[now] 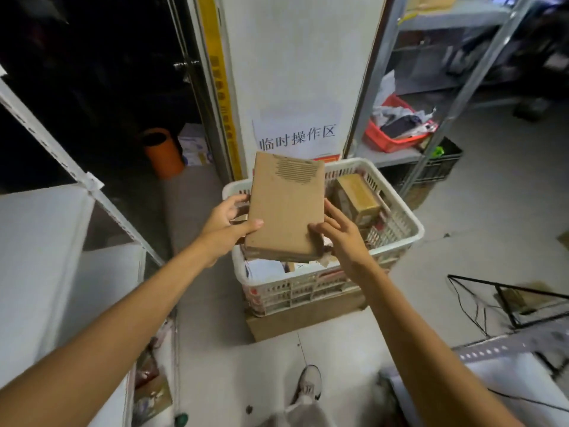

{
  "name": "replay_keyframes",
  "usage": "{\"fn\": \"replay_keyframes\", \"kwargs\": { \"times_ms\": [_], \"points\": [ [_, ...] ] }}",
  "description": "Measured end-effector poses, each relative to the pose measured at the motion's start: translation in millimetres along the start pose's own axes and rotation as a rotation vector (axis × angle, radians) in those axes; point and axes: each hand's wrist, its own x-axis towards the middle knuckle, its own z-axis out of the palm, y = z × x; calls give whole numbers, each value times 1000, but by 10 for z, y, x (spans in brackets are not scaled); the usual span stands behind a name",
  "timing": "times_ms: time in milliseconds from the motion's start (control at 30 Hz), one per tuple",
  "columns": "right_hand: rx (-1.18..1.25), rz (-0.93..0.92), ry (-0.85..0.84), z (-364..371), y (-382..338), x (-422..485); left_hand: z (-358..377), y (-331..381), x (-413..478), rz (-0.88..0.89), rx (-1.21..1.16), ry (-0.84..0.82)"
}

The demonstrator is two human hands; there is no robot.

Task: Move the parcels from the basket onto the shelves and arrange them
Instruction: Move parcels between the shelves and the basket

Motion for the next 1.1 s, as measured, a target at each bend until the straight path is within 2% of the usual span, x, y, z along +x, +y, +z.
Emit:
{"fn": "replay_keyframes", "kwargs": {
  "times_ms": [333,867,967,1100],
  "points": [
    [-33,166,29,-682,310,589,600,-475,731,-177,-51,-59],
    [-186,370,164,-1169,435,1692,1056,-798,2164,-336,-60,-223],
    [-314,352,195,-1226,479,1902,1233,-926,2342,-360,-88,-203],
    [-665,363,139,-1364,642,2325,1509,-1137,2607,-457,-129,-138]
  ]
}}
